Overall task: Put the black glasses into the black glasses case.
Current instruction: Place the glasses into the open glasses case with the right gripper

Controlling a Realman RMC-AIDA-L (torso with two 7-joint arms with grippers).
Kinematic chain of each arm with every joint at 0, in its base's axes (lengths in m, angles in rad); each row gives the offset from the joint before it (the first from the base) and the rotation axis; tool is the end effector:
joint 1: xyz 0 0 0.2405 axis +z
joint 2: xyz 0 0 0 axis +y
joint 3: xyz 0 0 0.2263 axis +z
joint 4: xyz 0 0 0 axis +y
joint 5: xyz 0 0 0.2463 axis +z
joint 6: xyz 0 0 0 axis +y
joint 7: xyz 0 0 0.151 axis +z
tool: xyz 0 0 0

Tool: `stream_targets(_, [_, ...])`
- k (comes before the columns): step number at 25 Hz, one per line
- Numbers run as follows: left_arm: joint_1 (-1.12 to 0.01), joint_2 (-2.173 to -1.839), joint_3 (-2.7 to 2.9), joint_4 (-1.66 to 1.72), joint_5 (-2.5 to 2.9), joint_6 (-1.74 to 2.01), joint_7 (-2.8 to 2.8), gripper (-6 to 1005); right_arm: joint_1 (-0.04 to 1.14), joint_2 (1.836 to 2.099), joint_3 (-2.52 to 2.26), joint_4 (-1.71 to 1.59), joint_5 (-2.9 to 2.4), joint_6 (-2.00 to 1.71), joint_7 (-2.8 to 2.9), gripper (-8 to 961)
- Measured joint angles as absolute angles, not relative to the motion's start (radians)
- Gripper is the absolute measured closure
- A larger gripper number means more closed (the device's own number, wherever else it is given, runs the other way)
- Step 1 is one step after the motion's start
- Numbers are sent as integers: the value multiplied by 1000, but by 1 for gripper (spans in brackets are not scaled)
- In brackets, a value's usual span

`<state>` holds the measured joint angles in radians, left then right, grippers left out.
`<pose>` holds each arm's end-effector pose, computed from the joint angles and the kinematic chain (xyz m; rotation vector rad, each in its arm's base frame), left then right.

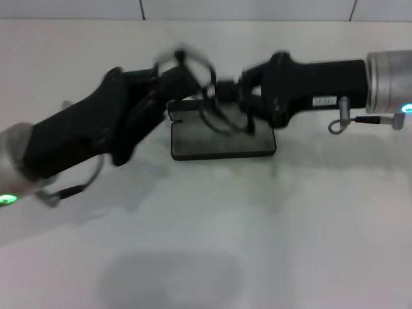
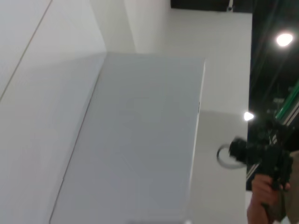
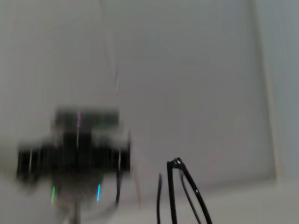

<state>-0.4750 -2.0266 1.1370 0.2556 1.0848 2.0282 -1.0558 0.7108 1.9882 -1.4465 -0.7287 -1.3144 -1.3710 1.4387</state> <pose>-0.2144 0.2757 0.0141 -2.4440 -0.3228 -1.8025 0.0979 0.3852 -0.0305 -2.9452 0.1775 0.9338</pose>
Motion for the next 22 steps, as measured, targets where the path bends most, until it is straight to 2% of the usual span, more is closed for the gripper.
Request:
stream_targets(3, [-411,-2007,1137,318,1092,2030,-1073,958,706,1988,-1446,-917,-1591,-1354,1633,924])
stream_targets(7, [-360,-2001,1126,341,1086,2030,-1068,958,737,2023,-1460,-1081,-1931,-1348,1808,924])
stream_targets(14, [-342,-2012,1115,327,1091,2023,-1043,957,828,2025,-1600,-1084,-2067,-1222,1876,924])
stream_targets(22, [-342,-2020,1114,304,1092,2014,-1025,956,832,2027,-1690,-1070,-2100,-1076,1880,923])
